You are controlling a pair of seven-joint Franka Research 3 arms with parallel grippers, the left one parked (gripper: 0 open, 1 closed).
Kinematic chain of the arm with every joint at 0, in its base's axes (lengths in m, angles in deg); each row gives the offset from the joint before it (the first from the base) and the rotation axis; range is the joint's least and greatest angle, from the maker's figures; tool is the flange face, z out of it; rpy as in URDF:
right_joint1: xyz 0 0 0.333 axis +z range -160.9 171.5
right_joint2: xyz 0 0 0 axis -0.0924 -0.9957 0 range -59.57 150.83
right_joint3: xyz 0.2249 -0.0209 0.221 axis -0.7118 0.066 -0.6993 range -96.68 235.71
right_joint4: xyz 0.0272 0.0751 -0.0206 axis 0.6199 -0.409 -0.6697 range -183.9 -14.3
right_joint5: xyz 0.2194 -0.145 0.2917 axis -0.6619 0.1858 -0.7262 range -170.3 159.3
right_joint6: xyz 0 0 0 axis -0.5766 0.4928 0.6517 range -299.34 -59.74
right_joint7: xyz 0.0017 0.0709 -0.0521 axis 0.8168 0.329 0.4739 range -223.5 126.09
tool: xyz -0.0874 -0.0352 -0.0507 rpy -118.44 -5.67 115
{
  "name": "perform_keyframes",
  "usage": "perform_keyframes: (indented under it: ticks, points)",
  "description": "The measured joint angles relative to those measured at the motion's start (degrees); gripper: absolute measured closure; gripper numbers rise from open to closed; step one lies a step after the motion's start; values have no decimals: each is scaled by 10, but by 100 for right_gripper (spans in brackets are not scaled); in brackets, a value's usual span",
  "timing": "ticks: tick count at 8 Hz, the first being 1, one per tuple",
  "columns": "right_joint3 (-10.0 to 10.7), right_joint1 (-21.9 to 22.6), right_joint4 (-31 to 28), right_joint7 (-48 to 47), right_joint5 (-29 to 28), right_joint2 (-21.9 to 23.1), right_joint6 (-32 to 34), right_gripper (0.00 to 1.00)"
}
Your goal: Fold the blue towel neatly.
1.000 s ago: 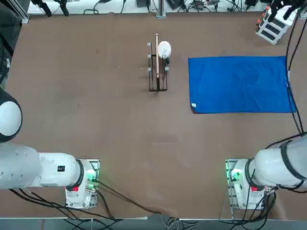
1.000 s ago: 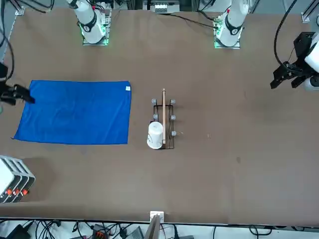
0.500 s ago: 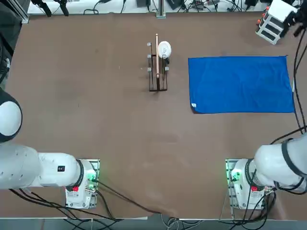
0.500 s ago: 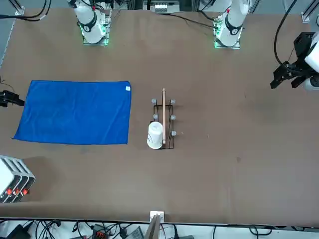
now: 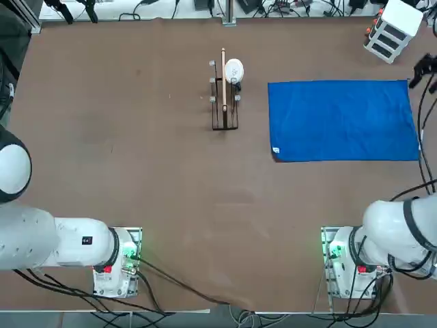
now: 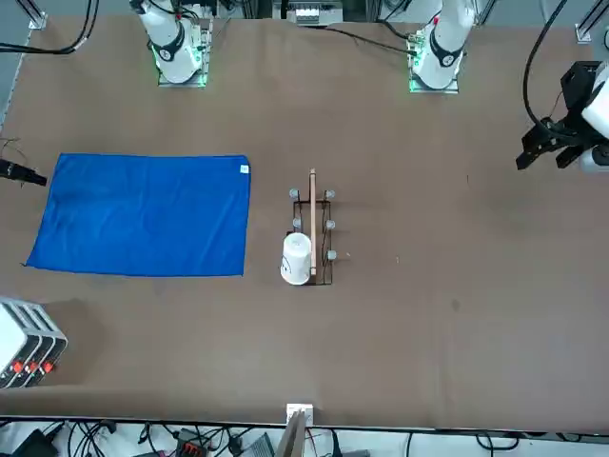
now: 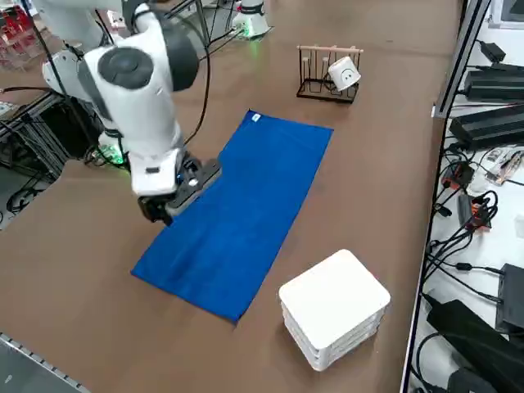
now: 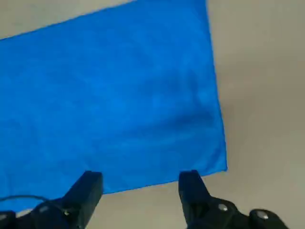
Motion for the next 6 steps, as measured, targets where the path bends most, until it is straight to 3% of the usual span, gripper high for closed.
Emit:
perform_keyframes:
  ticks: [4, 6]
  points:
    - [1, -91, -130, -30, 0, -2, -130, 11]
    - [1, -117, -148, -32, 0, -18, -168, 16]
